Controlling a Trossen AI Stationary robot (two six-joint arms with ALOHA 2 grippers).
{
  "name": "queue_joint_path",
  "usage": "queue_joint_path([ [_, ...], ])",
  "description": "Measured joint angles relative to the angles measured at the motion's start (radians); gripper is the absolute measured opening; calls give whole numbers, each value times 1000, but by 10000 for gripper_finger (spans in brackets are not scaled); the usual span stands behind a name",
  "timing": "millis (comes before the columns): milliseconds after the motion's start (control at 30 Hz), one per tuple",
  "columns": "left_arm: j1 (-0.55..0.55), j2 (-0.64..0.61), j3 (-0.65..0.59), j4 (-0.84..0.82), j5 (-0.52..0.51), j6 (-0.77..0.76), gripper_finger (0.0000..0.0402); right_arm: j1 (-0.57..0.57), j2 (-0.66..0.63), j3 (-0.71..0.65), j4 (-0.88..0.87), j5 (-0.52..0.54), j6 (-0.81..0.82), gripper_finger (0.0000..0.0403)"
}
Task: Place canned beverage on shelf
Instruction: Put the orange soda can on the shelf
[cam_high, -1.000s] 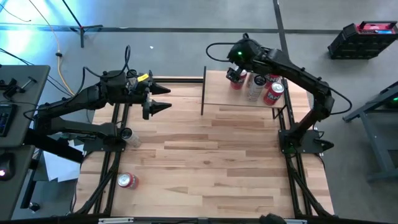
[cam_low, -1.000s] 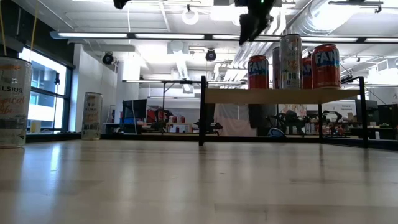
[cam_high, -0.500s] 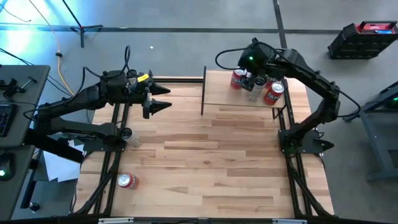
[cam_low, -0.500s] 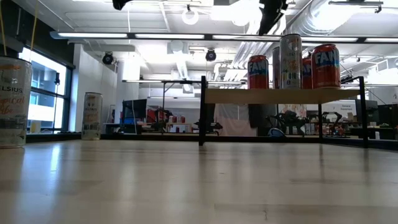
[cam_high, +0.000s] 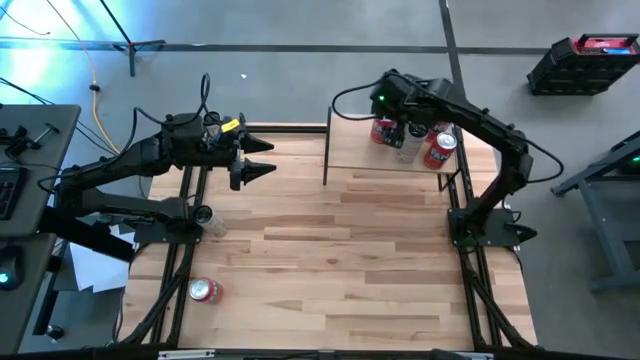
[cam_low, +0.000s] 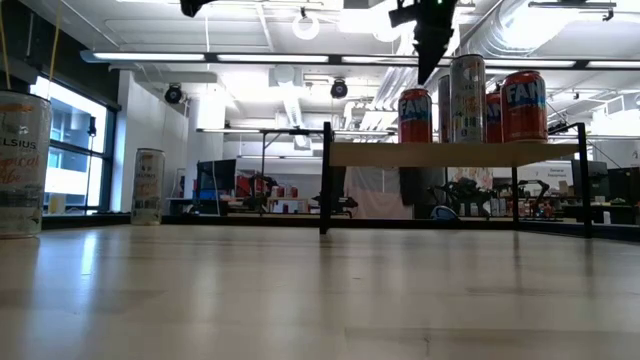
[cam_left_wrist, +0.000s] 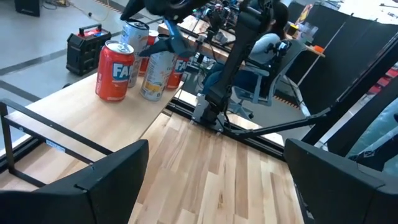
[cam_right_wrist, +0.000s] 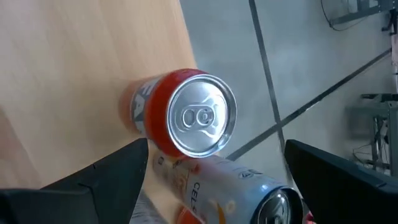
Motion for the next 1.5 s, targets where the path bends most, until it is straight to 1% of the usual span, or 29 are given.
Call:
queue_joint_path([
  [133,0,0,0,0,0,6,365,-1,16,0,13,8,-16,362],
  [300,0,0,0,1,0,-19,365,-5,23,0,0,57,-39,362],
  [767,0,0,0,2,0,-18,365,-27,21,0,-45,82,-54,362],
  [1100,0,0,0,1,0,-19,365,-31,27,0,5,100,-62,362],
  [1300,0,0,0,-4,0,-20,365,-32,27,0,6,100,-66,362],
  [1500,0,0,0,-9,0,-19,365,3,27,8,9,96,-59,362],
])
